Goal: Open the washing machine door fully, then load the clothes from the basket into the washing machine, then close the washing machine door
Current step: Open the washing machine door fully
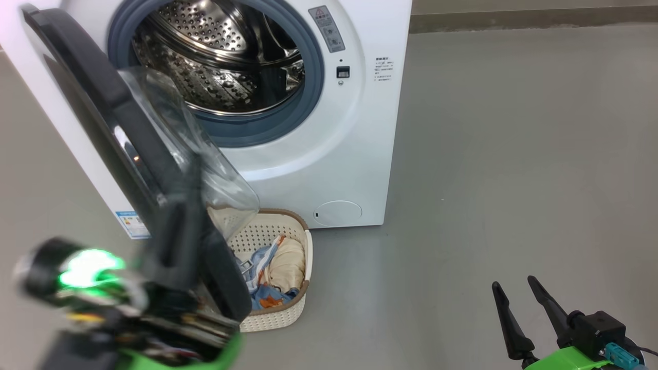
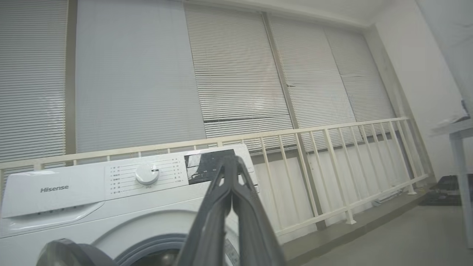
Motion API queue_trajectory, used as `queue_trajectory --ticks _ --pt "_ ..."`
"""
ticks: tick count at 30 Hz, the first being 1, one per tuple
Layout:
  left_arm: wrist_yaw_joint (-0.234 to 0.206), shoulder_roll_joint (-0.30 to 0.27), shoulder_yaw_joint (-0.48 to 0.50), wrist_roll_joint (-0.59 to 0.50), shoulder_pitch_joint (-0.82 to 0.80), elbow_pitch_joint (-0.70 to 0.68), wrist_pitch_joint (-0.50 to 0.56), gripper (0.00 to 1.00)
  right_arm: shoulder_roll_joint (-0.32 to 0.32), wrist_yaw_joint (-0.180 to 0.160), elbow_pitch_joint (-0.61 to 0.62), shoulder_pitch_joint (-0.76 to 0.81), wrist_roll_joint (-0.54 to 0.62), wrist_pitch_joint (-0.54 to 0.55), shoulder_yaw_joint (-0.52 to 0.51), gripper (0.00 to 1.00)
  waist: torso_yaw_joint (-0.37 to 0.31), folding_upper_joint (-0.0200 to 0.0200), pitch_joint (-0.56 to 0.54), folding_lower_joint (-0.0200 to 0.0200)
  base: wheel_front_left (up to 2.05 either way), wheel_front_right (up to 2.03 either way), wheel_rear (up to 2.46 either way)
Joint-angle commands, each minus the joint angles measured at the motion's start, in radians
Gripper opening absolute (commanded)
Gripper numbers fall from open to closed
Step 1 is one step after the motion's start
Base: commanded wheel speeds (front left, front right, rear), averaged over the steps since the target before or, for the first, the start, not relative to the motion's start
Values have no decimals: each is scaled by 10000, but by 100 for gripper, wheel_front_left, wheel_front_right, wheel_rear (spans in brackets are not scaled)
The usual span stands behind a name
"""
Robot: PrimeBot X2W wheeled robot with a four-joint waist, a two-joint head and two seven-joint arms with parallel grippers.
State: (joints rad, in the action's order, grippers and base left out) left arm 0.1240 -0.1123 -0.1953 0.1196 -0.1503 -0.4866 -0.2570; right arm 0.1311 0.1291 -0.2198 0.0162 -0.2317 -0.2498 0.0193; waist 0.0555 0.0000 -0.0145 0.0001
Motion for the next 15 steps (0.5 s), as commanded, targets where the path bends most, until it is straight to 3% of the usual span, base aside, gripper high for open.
queue_trajectory --ticks 1,8,15 --pt "57 -186 -224 14 -531 -40 -13 0 77 16 214 -388 7 -120 249 100 -60 0 20 0 0 0 0" --pt "63 -20 -1646 259 -566 804 -24 0 80 16 219 -389 5 -120 304 100 -207 0 143 0 0 0 0" --pt "62 225 -2252 480 -11 1852 -43 0 195 16 211 -380 24 -120 349 100 -238 0 283 0 0 0 0"
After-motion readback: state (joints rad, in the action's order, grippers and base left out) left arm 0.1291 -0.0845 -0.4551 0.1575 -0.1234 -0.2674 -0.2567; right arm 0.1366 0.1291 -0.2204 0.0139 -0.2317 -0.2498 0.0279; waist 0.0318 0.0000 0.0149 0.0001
